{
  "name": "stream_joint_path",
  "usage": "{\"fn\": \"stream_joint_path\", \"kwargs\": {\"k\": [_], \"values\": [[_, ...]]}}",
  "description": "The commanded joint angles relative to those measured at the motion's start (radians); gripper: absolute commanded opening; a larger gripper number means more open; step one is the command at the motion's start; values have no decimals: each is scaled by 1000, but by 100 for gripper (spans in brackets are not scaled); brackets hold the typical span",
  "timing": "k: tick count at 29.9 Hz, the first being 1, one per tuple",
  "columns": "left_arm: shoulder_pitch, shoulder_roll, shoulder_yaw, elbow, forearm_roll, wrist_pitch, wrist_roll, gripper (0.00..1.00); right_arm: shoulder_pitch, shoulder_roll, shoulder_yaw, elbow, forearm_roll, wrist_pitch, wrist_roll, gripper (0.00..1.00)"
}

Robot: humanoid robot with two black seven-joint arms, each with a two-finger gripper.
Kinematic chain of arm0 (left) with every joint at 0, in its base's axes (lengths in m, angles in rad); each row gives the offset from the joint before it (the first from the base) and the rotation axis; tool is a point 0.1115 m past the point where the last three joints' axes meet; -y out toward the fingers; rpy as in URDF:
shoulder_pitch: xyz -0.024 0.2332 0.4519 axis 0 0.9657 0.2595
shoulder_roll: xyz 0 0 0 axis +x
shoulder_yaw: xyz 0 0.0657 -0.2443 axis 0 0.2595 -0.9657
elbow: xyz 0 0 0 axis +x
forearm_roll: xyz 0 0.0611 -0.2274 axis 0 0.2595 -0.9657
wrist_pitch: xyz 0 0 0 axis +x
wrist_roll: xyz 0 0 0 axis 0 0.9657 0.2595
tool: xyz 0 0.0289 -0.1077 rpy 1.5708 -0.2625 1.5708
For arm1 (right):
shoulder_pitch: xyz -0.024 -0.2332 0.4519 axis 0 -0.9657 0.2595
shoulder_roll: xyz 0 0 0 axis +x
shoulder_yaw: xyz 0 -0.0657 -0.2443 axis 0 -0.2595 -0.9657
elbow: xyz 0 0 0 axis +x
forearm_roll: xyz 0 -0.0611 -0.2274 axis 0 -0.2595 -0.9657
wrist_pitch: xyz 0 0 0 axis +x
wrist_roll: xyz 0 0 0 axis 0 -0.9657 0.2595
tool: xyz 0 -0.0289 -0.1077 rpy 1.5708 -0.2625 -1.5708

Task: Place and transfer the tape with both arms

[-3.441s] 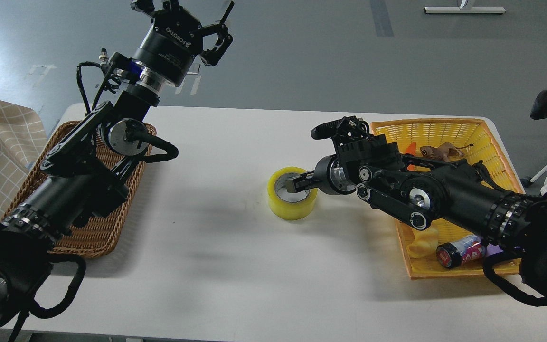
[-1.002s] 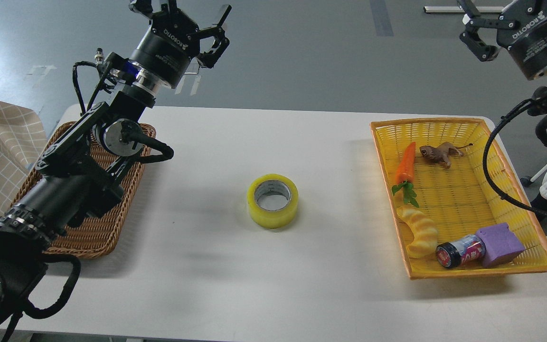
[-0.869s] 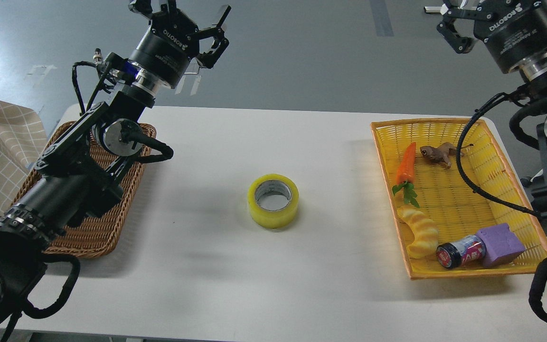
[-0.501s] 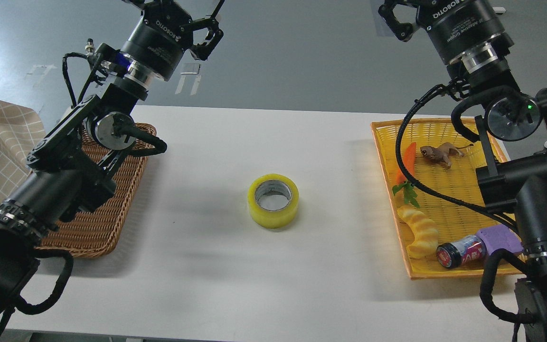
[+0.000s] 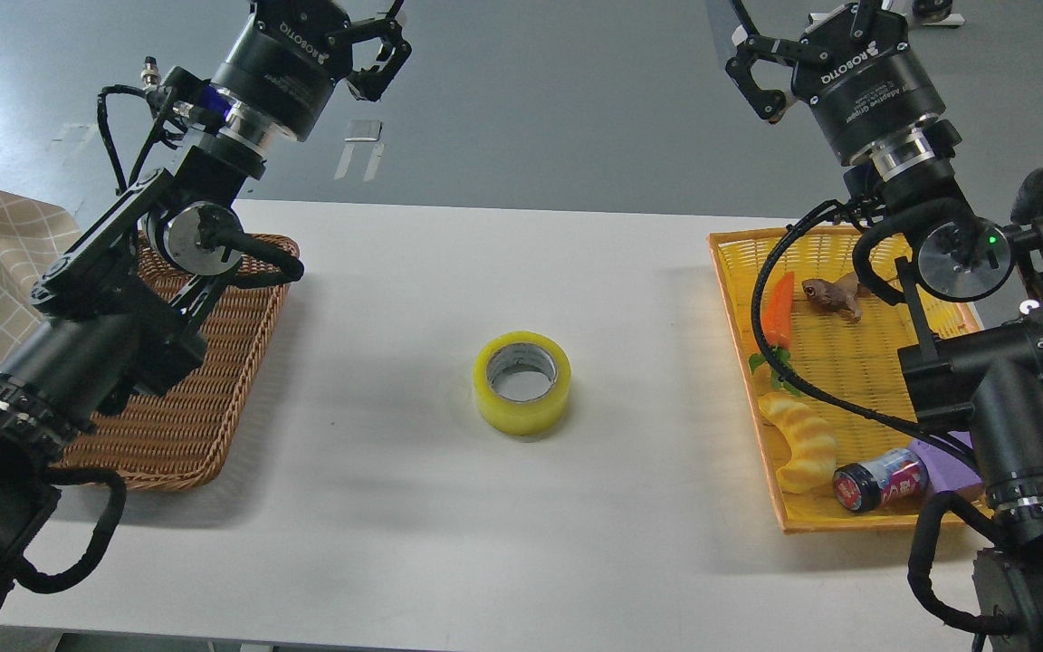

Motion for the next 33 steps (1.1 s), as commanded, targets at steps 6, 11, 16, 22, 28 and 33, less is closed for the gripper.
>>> {"fn": "stream_joint_path", "kwargs": {"k": [6, 11, 16, 22, 28, 33], "values": [[2, -2, 0, 1, -2, 0, -1, 98, -9, 0, -1, -1, 31, 0, 0, 100], [1, -2, 1, 0, 0, 0, -1, 98, -17, 0, -1, 2, 31, 0, 0, 100], [-8, 4, 12, 0, 5, 0, -1, 98, -29, 0, -2, 2, 31, 0, 0, 100], [-57, 44, 108, 0, 92, 0, -6, 98, -30, 0, -7, 4, 31, 0, 2, 100], [-57, 55, 110, -2, 250, 0, -8, 98, -32, 0, -16, 4, 30, 0, 0, 100], [-59, 58, 110, -20, 426, 0, -8, 98, -47, 0, -18, 5, 30, 0, 0, 100]]}}
